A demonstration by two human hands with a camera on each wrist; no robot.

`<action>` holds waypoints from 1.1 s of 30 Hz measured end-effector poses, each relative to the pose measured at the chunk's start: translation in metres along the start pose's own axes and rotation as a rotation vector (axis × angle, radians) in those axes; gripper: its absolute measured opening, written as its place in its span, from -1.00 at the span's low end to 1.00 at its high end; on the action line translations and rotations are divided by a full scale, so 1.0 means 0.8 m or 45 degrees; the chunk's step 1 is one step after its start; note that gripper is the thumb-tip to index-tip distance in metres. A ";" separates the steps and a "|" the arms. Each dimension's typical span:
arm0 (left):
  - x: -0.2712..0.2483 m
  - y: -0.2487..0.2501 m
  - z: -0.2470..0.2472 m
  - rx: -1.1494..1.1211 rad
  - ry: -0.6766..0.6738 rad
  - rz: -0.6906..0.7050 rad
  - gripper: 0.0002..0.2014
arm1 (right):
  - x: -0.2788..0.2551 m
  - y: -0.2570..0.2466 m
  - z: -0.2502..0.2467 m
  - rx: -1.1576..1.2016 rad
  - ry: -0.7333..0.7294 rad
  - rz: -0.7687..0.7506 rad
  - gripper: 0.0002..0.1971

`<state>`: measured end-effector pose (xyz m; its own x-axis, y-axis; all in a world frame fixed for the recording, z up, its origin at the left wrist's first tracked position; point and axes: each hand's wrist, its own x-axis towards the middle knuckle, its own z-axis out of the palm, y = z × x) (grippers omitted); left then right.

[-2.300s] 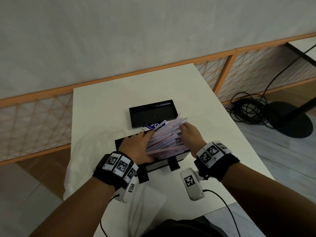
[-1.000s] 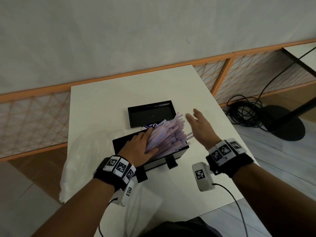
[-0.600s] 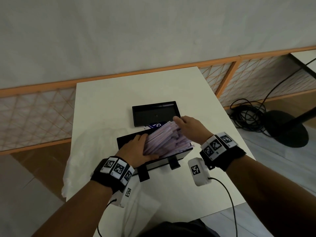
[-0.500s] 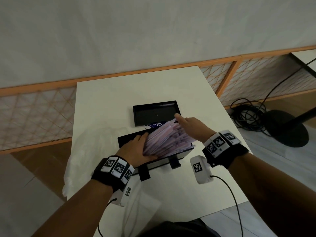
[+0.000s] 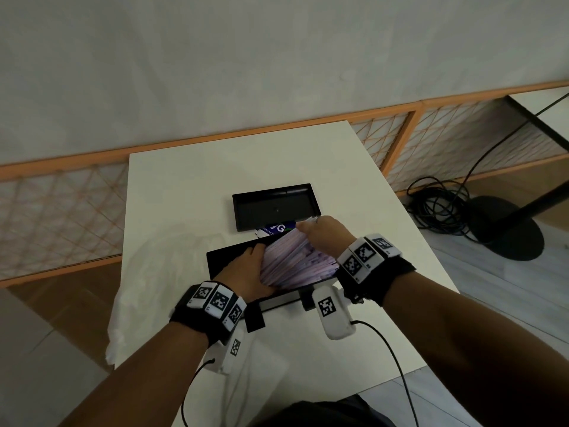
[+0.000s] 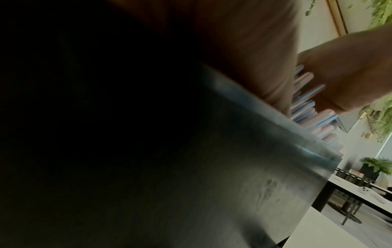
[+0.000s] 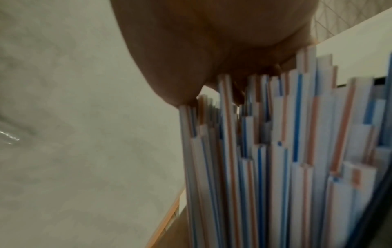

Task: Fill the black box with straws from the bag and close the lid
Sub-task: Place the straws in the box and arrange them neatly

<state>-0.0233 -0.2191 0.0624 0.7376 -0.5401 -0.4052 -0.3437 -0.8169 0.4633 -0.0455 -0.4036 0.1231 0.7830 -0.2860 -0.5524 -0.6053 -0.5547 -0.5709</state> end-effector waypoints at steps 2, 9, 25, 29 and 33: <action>0.001 0.002 -0.001 0.015 0.004 0.022 -0.20 | 0.002 0.003 0.004 0.023 0.044 0.010 -0.74; -0.001 0.020 -0.008 0.031 0.063 0.081 -0.08 | 0.005 0.010 -0.016 0.191 0.056 -0.001 -0.69; 0.025 0.054 -0.009 0.249 -0.101 -0.002 -0.28 | 0.010 0.019 -0.042 0.181 0.114 0.008 -0.33; 0.018 0.061 -0.017 0.266 -0.068 0.018 -0.29 | 0.011 0.029 -0.044 0.376 0.213 -0.025 -0.11; 0.015 0.067 -0.034 0.299 -0.063 0.031 -0.32 | 0.007 0.041 -0.045 0.485 0.268 -0.101 -0.12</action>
<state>-0.0173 -0.2641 0.1035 0.7003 -0.5647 -0.4367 -0.4909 -0.8251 0.2798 -0.0561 -0.4517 0.1233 0.8172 -0.4293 -0.3846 -0.5211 -0.2651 -0.8113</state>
